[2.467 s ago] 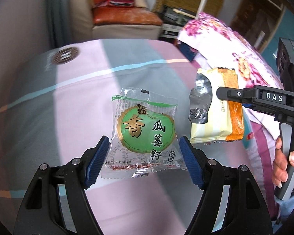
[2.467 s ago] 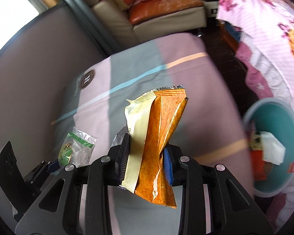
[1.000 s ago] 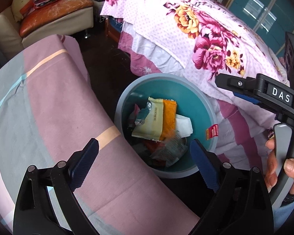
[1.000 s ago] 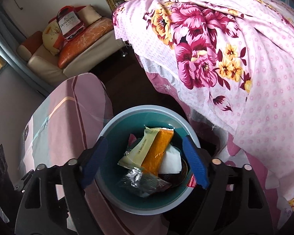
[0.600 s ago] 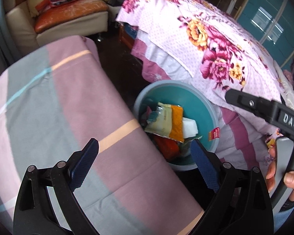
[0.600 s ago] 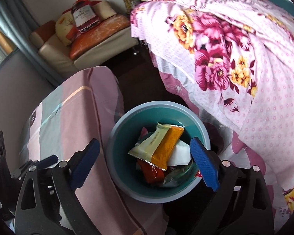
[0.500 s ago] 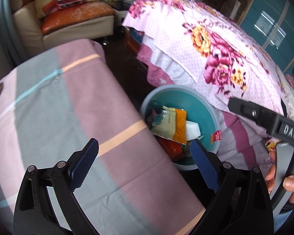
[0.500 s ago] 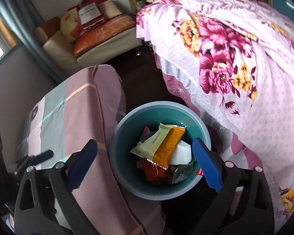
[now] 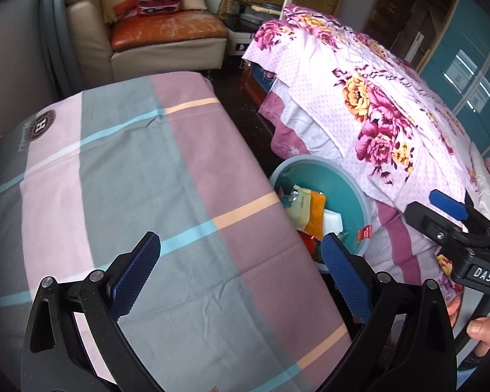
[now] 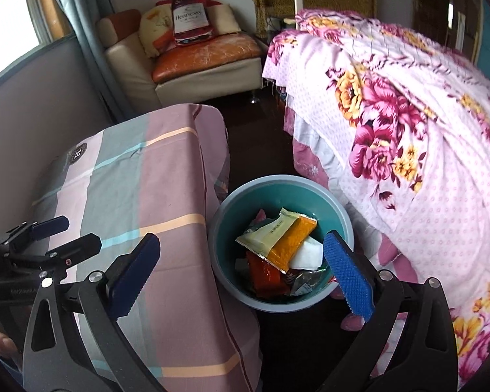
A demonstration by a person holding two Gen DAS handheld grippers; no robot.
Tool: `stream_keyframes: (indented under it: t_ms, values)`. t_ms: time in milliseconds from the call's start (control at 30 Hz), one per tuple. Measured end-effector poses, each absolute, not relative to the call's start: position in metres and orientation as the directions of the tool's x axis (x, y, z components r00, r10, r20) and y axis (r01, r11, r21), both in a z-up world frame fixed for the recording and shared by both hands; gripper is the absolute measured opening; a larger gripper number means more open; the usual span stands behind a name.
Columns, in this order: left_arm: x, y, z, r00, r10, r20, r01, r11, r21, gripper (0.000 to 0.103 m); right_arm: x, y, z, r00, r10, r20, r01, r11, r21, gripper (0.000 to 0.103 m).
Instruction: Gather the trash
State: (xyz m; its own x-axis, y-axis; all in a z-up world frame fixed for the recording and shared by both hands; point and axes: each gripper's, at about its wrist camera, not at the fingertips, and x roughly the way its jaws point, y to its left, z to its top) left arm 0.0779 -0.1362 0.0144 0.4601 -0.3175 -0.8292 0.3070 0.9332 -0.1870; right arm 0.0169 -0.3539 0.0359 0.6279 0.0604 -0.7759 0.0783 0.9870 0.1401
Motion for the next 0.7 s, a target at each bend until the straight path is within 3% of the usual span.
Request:
stream_keyframes:
  t_ms: [700]
  values:
    - [0.050,-0.100,0.014,0.482,-0.278,-0.831,0.228,0.955,-0.187,0.099,-0.014,-0.329,0.046,0.629,0.044,-0.776,0.042,0.995,0.091,0.096]
